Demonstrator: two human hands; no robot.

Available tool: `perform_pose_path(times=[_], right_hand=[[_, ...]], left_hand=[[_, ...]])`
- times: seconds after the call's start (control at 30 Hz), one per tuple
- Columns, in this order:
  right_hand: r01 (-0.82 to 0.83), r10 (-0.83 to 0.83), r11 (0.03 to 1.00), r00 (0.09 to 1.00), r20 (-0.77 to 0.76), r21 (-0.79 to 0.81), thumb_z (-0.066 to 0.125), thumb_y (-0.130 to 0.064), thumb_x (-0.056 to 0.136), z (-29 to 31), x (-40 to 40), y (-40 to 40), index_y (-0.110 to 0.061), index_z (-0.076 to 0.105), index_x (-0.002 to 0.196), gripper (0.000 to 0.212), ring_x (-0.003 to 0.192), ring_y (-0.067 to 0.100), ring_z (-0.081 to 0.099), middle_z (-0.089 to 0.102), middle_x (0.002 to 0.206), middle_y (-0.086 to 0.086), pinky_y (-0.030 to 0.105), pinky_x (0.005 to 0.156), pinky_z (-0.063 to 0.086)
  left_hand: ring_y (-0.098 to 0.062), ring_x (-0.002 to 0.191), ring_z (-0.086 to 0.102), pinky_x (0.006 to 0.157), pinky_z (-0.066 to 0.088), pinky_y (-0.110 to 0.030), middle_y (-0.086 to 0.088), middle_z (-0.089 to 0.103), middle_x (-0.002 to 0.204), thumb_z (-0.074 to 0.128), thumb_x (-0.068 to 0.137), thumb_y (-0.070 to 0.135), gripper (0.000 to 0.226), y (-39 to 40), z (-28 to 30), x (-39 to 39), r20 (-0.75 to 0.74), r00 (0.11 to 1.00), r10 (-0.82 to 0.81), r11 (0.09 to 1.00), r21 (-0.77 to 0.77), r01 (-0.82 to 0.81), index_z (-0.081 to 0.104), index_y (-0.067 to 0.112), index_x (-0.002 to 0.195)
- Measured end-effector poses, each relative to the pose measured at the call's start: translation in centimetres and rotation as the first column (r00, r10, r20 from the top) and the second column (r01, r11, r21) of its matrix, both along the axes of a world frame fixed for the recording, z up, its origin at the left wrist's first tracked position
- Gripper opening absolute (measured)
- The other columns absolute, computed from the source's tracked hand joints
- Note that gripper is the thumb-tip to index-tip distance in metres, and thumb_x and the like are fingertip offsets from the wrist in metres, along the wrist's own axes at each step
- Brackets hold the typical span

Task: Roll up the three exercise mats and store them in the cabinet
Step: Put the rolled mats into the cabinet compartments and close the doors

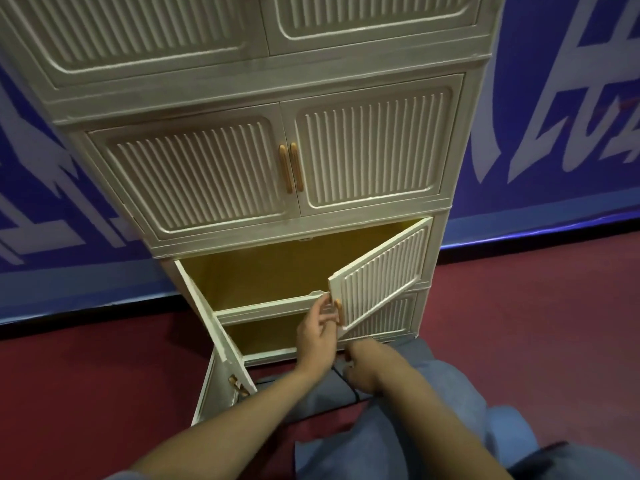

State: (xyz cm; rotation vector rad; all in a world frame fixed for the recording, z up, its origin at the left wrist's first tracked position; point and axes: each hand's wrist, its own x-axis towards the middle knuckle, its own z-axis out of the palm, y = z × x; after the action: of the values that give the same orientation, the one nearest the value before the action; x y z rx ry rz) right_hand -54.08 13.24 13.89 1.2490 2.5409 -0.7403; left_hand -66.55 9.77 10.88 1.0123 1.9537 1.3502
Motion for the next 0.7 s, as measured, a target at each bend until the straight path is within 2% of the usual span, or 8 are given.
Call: perform_pose_path(times=[0.1, 0.2, 0.3, 0.37, 0.5, 0.57, 0.63, 0.7], right_hand=[[-0.059, 0.062, 0.997, 0.994, 0.089, -0.042, 0.057, -0.023, 0.092, -0.9, -0.2, 0.1, -0.017, 0.041, 0.148, 0.058, 0.126, 0.036, 0.057, 0.058, 0.14, 0.015, 0.044, 0.103, 0.048], [0.057, -0.074, 0.981, 0.994, -0.085, -0.183, 0.062, -0.025, 0.091, -1.6, -0.5, 0.8, -0.037, -0.01, 0.16, 0.101, 0.131, 0.037, 0.054, 0.048, 0.15, 0.018, 0.049, 0.11, 0.039], [0.203, -0.389, 0.868, 0.847, -0.364, -0.454, 0.07, -0.015, 0.092, -0.7, -0.9, 1.4, -0.037, -0.029, 0.154, 0.119, 0.146, 0.038, 0.035, 0.018, 0.165, 0.02, 0.044, 0.115, 0.035], [0.351, -0.57, 0.8, 0.697, -0.435, -0.487, 0.068, -0.014, 0.094, 0.2, -1.5, 1.7, -0.033, -0.028, 0.155, 0.116, 0.144, 0.039, 0.037, 0.015, 0.166, 0.02, 0.046, 0.117, 0.035], [0.6, -0.767, 0.628, 0.368, -0.527, -0.496, 0.063, -0.015, 0.093, 1.4, -4.0, 2.3, -0.021, -0.01, 0.161, 0.1, 0.12, 0.038, 0.059, 0.033, 0.156, 0.022, 0.048, 0.104, 0.049], [0.488, -0.853, 0.52, 0.245, -0.461, -0.701, 0.063, -0.013, 0.094, 1.8, -5.0, 2.8, -0.021, 0.0, 0.162, 0.092, 0.126, 0.037, 0.055, 0.039, 0.152, 0.018, 0.051, 0.108, 0.047], [0.266, -0.905, 0.405, 0.253, -0.341, -0.875, 0.059, -0.013, 0.099, 3.0, -5.4, 2.7, -0.023, 0.015, 0.159, 0.076, 0.125, 0.032, 0.055, 0.05, 0.137, 0.011, 0.052, 0.107, 0.049], [0.191, -0.912, 0.365, 0.27, -0.308, -0.911, 0.055, -0.013, 0.102, 3.8, -4.7, 2.9, -0.022, 0.028, 0.153, 0.058, 0.117, 0.027, 0.058, 0.054, 0.125, 0.007, 0.049, 0.105, 0.051]], left_hand=[[-0.011, 0.082, 0.072, 0.079, 0.058, -0.037, 0.003, 0.076, 0.087, 0.055, 0.094, -0.005, 0.032, -1.9, -1.6, -3.0, -0.088, 0.994, -0.061, 0.997, -0.045, 0.057, 0.067, 0.022, 0.105], [-0.012, 0.105, 0.066, 0.096, 0.053, -0.037, 0.004, 0.071, 0.111, 0.063, 0.094, 0.007, 0.025, -3.6, -3.2, -5.2, -0.159, 0.987, 0.018, 0.984, -0.175, -0.046, 0.064, 0.024, 0.112], [-0.028, 0.125, 0.057, 0.107, 0.046, -0.041, -0.006, 0.061, 0.135, 0.067, 0.094, 0.023, 0.039, -5.1, -4.8, -8.4, -0.22, 0.953, 0.211, 0.883, -0.374, -0.282, 0.06, 0.016, 0.131], [-0.034, 0.129, 0.054, 0.108, 0.044, -0.043, -0.011, 0.058, 0.14, 0.07, 0.09, 0.028, 0.048, -6.7, -5.1, -10.4, -0.268, 0.907, 0.324, 0.809, -0.419, -0.412, 0.058, 0.014, 0.135], [-0.037, 0.132, 0.049, 0.109, 0.042, -0.053, -0.013, 0.05, 0.146, 0.074, 0.084, 0.031, 0.063, -9.4, -4.8, -13.2, -0.337, 0.847, 0.411, 0.745, -0.412, -0.525, 0.052, 0.01, 0.139], [-0.038, 0.138, 0.044, 0.112, 0.038, -0.056, -0.012, 0.042, 0.154, 0.073, 0.085, 0.036, 0.071, -10.3, -4.8, -14.3, -0.349, 0.861, 0.371, 0.738, -0.452, -0.501, 0.047, 0.008, 0.145], [-0.035, 0.148, 0.031, 0.117, 0.03, -0.056, -0.009, 0.027, 0.164, 0.071, 0.086, 0.042, 0.079, -10.4, -4.3, -15.4, -0.378, 0.88, 0.288, 0.72, -0.52, -0.459, 0.041, 0.009, 0.151], [-0.036, 0.152, 0.021, 0.12, 0.025, -0.056, -0.008, 0.021, 0.166, 0.069, 0.089, 0.041, 0.077, -9.7, -3.7, -16.3, -0.388, 0.883, 0.262, 0.704, -0.55, -0.45, 0.04, 0.008, 0.153]])
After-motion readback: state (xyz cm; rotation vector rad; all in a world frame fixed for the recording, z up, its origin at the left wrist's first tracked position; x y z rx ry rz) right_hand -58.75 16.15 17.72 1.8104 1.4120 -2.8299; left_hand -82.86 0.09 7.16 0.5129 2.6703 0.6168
